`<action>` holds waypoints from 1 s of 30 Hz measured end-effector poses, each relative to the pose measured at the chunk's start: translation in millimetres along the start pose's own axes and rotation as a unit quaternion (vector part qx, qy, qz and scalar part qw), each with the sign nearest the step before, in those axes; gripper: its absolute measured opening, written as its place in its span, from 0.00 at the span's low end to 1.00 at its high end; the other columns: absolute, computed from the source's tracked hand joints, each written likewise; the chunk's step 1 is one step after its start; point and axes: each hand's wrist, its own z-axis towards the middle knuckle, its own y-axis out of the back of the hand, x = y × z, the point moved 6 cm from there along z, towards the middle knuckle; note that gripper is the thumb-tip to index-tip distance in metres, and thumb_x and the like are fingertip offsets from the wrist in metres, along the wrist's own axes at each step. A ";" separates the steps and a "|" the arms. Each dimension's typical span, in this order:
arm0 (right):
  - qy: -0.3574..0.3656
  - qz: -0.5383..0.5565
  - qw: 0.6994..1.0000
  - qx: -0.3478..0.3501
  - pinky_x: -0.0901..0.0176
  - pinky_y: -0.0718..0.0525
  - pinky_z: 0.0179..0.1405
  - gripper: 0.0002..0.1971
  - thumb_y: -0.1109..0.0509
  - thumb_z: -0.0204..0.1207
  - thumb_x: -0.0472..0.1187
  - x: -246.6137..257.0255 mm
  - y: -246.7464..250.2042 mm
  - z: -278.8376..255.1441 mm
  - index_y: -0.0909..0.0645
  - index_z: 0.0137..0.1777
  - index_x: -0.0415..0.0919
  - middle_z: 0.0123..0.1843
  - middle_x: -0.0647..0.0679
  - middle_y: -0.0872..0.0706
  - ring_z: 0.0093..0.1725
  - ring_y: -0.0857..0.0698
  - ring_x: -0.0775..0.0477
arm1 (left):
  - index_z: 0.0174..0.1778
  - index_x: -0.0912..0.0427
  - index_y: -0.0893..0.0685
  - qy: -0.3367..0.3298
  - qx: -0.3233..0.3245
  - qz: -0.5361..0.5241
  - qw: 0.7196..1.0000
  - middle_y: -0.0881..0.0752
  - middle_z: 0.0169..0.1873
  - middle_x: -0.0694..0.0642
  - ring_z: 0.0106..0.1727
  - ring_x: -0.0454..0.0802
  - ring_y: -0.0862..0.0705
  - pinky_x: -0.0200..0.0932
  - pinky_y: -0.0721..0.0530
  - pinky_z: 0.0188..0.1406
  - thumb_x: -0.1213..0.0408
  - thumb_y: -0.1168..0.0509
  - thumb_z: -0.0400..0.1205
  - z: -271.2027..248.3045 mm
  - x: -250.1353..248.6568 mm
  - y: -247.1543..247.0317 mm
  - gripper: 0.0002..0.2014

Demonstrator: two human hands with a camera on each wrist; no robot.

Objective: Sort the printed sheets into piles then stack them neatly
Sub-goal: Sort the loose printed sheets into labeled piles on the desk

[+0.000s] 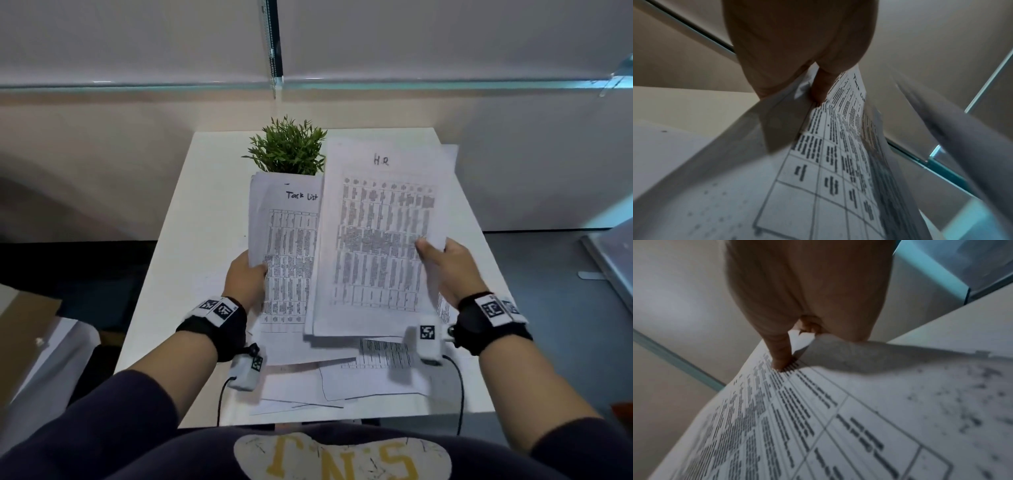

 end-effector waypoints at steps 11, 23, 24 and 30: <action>-0.060 -0.069 0.994 0.064 0.53 0.36 0.75 0.34 0.34 0.84 0.50 -40.2 -77.2 -16.9 0.41 0.84 0.38 0.85 0.41 0.35 0.83 0.35 0.41 | 0.66 0.52 0.17 0.047 0.109 -0.073 0.990 0.12 0.61 0.55 0.63 0.55 0.15 0.55 0.20 0.67 0.30 0.53 0.79 -23.9 4.0 -44.0 0.36; -0.157 -0.371 0.914 0.035 0.39 0.23 0.68 0.38 0.25 0.74 0.56 -121.4 -52.4 4.0 0.36 0.78 0.41 0.75 0.33 0.29 0.73 0.27 0.32 | 0.70 0.63 0.21 0.009 0.024 0.087 0.996 0.16 0.61 0.62 0.58 0.61 0.18 0.49 0.21 0.56 0.68 0.37 0.84 2.8 35.4 -9.1 0.17; -0.188 -0.422 0.887 0.025 0.36 0.27 0.73 0.45 0.24 0.73 0.58 -136.1 -43.7 3.9 0.41 0.82 0.39 0.80 0.31 0.36 0.79 0.34 0.29 | 0.70 0.64 0.21 0.017 0.011 0.087 0.996 0.16 0.59 0.63 0.58 0.62 0.19 0.50 0.21 0.56 0.68 0.38 0.84 5.7 39.8 -2.3 0.17; -0.234 -0.327 0.916 0.009 0.46 0.19 0.61 0.51 0.17 0.69 0.45 -169.1 -36.2 3.1 0.48 0.81 0.31 0.75 0.30 0.27 0.71 0.23 0.30 | 0.66 0.66 0.20 0.050 -0.040 0.063 0.996 0.15 0.54 0.69 0.50 0.62 0.18 0.51 0.18 0.54 0.70 0.36 0.84 23.2 58.8 25.3 0.14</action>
